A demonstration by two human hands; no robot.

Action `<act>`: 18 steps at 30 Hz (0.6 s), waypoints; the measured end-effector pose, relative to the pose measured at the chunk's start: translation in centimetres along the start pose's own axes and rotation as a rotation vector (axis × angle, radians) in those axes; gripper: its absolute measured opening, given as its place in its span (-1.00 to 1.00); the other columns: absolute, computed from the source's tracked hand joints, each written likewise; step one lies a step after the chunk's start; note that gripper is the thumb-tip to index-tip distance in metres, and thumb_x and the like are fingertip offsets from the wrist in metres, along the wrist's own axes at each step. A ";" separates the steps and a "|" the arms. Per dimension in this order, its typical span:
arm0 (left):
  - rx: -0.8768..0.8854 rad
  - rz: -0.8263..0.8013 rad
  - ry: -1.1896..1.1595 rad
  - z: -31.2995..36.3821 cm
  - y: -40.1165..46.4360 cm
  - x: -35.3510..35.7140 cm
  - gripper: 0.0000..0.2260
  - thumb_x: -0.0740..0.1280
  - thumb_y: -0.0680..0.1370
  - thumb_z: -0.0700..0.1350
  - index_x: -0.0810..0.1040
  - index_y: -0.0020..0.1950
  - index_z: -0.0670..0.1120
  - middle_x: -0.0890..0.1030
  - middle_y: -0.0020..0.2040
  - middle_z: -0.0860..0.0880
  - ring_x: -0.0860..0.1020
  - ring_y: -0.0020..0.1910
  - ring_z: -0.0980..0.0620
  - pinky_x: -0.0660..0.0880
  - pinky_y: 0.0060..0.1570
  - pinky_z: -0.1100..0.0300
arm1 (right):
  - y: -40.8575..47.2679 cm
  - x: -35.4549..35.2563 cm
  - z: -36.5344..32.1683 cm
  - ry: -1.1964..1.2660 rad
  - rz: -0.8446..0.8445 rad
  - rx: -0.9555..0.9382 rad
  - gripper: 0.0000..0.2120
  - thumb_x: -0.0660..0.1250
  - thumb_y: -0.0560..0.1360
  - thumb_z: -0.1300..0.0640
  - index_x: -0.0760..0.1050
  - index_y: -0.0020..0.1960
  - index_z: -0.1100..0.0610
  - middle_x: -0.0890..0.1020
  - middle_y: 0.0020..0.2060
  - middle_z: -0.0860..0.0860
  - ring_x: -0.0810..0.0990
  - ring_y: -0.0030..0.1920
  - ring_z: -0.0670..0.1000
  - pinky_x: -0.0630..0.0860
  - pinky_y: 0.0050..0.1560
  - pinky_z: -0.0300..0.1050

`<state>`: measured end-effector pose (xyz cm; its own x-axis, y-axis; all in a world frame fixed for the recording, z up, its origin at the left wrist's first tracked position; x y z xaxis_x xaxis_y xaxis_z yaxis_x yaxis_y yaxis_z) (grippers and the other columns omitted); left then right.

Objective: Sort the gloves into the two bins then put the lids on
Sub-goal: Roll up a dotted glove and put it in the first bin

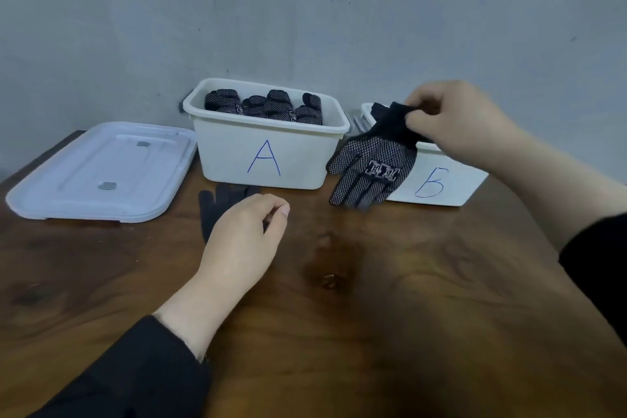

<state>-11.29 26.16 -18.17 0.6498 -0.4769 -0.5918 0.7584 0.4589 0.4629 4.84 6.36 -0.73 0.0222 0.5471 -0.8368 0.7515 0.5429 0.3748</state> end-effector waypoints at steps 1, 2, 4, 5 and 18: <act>0.001 0.003 0.001 -0.2 0.1 -0.3 -0.82 0.22 0.65 0.00 0.62 0.09 0.06 0.60 -0.08 0.15 0.51 -0.08 0.21 0.37 -0.14 0.44 | 0.0 -0.2 0.0 0.035 0.079 -0.022 -0.91 0.32 0.51 0.14 0.59 -0.07 0.01 0.66 -0.20 0.01 0.59 -0.26 0.07 0.55 -0.22 -0.08; 0.002 0.005 0.008 -0.4 0.1 -0.6 -0.82 0.22 0.65 0.00 0.61 0.09 0.06 0.60 -0.07 0.15 0.51 -0.07 0.22 0.36 -0.14 0.44 | -0.3 -0.3 0.0 0.059 0.146 -0.047 -0.92 0.32 0.50 0.14 0.58 -0.07 -0.01 0.65 -0.19 -0.04 0.60 -0.23 0.04 0.54 -0.17 -0.05; -0.003 0.009 0.028 -0.9 0.0 -1.3 -0.83 0.22 0.65 0.00 0.61 0.09 0.07 0.60 -0.05 0.15 0.49 -0.08 0.25 0.35 -0.15 0.45 | -2.2 0.3 -0.1 0.024 0.249 -0.159 -0.88 0.34 0.51 0.17 0.58 -0.03 -0.04 0.59 -0.17 -0.11 0.54 -0.21 -0.06 0.46 -0.11 -0.10; -0.003 0.013 0.037 -1.1 0.0 -1.8 -0.83 0.23 0.65 -0.01 0.61 0.09 0.07 0.60 -0.04 0.15 0.49 -0.09 0.26 0.35 -0.15 0.44 | -3.8 1.2 -0.1 -0.013 0.263 -0.231 -0.87 0.35 0.51 0.20 0.59 -0.01 0.00 0.58 -0.16 -0.11 0.52 -0.18 -0.06 0.44 -0.07 -0.11; 0.090 -0.490 0.382 -4.3 -1.8 -4.1 -0.67 0.36 0.51 0.26 0.55 0.24 0.22 0.46 0.14 0.22 0.38 0.10 0.19 0.32 0.26 0.08 | -16.3 14.3 2.4 0.067 -0.190 -0.180 -0.66 0.21 0.59 -0.17 0.62 0.24 -0.11 0.50 0.19 -0.36 0.41 0.29 -0.29 0.35 0.35 -0.27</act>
<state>-15.57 30.54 -19.41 0.1744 -0.3063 -0.9358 0.9756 0.1822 0.1222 -5.53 3.81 -19.78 -0.1565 0.4625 -0.8727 0.6086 0.7411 0.2835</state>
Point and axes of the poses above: each hand's wrist, its own y-axis towards the middle knuckle, its own x-axis out of the palm, z = x × y, the point moved 3 cm from there along y, towards the middle knuckle
